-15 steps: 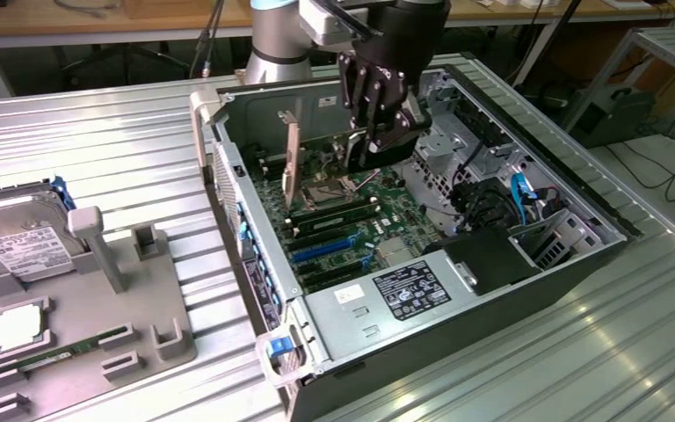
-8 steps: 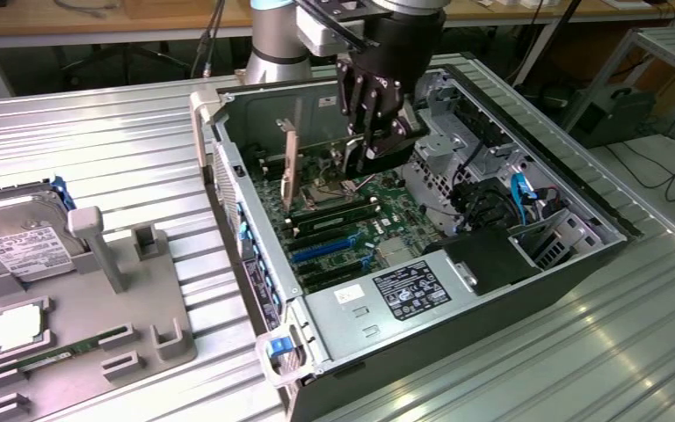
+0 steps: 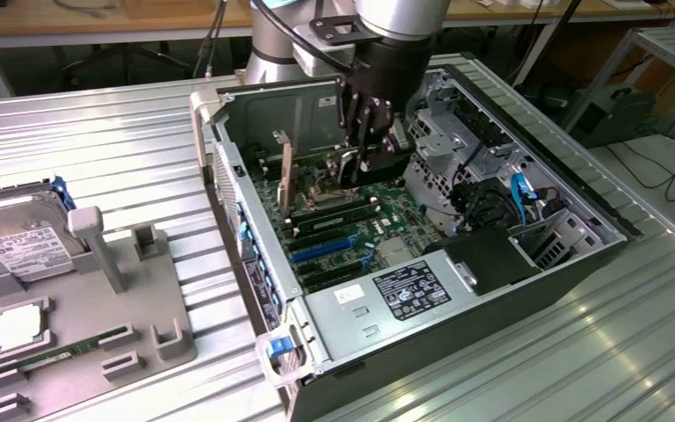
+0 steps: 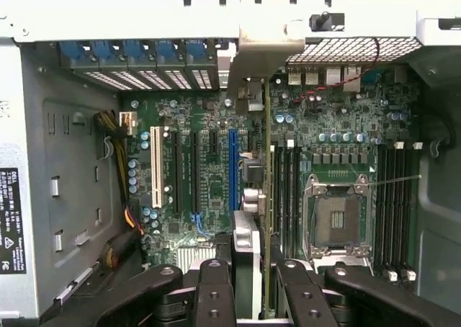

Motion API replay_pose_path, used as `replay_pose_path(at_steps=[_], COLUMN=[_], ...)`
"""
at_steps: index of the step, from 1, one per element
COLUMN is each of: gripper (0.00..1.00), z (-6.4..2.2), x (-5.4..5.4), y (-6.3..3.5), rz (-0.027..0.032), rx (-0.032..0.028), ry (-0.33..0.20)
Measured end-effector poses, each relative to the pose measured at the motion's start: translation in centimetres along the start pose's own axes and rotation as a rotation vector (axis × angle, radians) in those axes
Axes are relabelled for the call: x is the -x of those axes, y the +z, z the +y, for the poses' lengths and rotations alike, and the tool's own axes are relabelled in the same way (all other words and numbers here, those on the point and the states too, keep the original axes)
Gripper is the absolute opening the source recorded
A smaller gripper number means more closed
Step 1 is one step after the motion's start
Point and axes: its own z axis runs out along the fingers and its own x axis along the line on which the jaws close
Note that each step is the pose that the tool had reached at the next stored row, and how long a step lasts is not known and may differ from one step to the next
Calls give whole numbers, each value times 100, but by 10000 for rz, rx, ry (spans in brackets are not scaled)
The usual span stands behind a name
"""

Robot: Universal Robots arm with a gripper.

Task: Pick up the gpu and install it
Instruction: 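Insert the gpu into the slot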

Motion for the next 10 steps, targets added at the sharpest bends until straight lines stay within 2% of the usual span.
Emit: replay_pose_path(at_steps=[10], gripper=[28], z=[14], x=[0], y=[69], rz=[2], rx=[6], ry=[-2])
